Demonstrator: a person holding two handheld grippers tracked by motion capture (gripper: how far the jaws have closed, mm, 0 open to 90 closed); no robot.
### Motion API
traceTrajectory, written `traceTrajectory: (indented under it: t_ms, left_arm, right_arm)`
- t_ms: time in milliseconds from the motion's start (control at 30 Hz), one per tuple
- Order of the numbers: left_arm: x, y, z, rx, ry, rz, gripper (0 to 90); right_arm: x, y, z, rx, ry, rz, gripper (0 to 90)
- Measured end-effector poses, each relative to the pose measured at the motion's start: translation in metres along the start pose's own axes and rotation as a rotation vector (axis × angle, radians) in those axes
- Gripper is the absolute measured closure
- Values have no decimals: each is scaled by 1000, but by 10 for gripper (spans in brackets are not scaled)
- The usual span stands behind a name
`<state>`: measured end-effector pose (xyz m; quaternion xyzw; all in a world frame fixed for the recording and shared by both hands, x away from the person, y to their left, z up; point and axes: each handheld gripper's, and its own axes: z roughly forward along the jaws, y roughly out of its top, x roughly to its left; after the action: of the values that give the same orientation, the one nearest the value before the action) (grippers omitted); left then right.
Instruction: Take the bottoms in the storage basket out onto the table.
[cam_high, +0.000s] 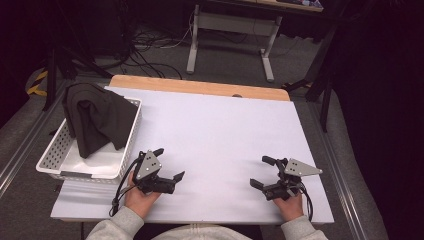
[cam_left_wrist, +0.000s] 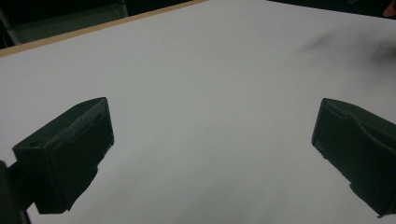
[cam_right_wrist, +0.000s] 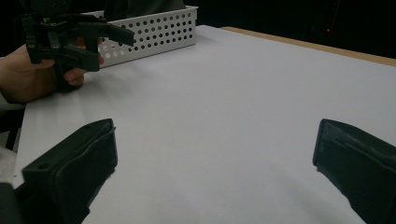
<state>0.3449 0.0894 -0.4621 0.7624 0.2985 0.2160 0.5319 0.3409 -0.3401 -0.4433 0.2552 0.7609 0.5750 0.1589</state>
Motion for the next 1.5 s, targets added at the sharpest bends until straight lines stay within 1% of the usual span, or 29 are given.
traceTrajectory:
  t_ms: [33,67,100,267,367,400,500,533,567,600,667,733,833,867,900,933,1000,1067,1200,1300,1500]
  left_arm:
    - [0,0,0,5,14,2,0]
    - [-1,0,1,11,28,-8,0]
    - [-1,1,1,12,37,-8,0]
    - [2,1,1,17,6,-33,0]
    - [2,1,1,15,8,-40,0]
    - [2,2,0,16,6,-37,4]
    - [2,2,-1,25,6,-44,40]
    - [3,3,0,33,-5,-65,39]
    - [3,3,0,33,-5,-65,38]
    - [4,3,-1,33,-17,-79,38]
    - [3,5,-1,30,-19,-91,37]
    - [3,8,-3,23,-17,-86,37]
    - [2,11,-5,25,-11,-76,35]
    - [2,13,-6,28,-12,-66,35]
    - [2,14,-6,27,-11,-66,35]
    - [3,16,-7,24,-6,-58,35]
    - [4,18,-9,15,-10,-64,35]
    - [5,20,-10,16,-10,-58,35]
    - [6,23,-12,21,3,-64,35]
    - [7,25,-12,35,0,-64,35]
    - [8,35,-19,20,-14,-64,35]
  right_arm:
    - [0,0,0,3,6,2,5]
    - [0,0,0,5,6,3,5]
    - [0,0,1,7,4,-1,5]
    - [0,-1,0,7,6,0,5]
    - [0,-1,0,9,7,1,5]
    - [0,-1,0,9,8,2,5]
    - [0,-1,1,15,10,3,5]
    - [0,-1,1,18,11,6,5]
    - [0,-1,1,18,11,6,5]
    - [-1,-1,1,19,15,9,5]
    - [-1,-1,2,21,20,13,5]
    - [-1,-1,2,21,21,14,5]
    - [-2,-1,2,20,24,15,5]
    - [-2,-1,2,20,26,16,5]
    - [-1,-1,2,17,26,14,5]
    - [-1,-1,2,17,25,15,7]
    - [-1,-1,2,19,27,16,7]
    - [-1,-1,2,18,28,15,7]
    - [-1,-1,2,19,30,15,8]
    - [-1,-1,2,21,32,17,9]
    - [-1,-1,3,21,34,16,9]
